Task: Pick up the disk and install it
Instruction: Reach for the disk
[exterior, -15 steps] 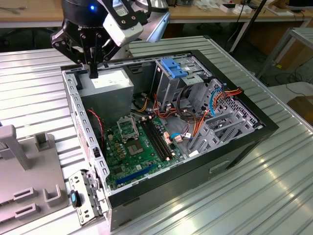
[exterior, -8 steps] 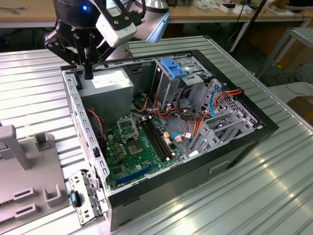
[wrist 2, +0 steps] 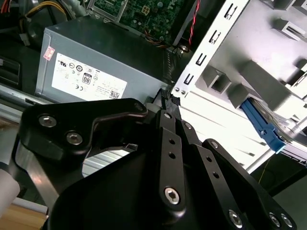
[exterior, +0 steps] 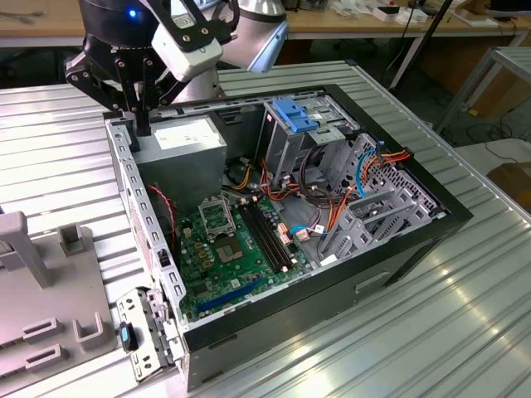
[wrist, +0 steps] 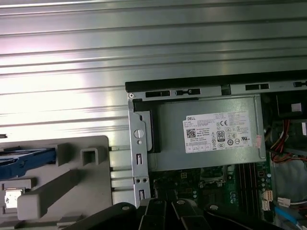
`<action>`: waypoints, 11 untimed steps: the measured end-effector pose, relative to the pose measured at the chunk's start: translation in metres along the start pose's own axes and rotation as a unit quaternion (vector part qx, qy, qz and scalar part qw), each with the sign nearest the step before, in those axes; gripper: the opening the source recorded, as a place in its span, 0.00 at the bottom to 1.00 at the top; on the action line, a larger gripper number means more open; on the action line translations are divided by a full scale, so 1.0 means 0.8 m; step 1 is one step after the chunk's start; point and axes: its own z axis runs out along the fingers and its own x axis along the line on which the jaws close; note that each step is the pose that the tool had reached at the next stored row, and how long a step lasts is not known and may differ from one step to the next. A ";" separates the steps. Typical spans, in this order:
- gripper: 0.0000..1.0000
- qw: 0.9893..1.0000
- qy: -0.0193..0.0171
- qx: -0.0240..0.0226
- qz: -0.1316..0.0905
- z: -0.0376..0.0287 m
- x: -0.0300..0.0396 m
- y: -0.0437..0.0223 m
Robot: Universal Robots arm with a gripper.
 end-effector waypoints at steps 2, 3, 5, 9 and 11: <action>0.11 1.000 0.000 0.000 0.000 -0.0002 0.0059 -0.0006; 0.11 1.000 0.000 0.000 0.000 -0.0002 0.0072 -0.0007; 0.11 1.000 0.000 0.000 0.000 -0.0003 0.0110 -0.0012; 0.11 1.000 0.000 0.000 0.000 -0.0006 0.0172 -0.0020; 0.11 1.000 0.000 0.000 0.000 -0.0006 0.0201 -0.0023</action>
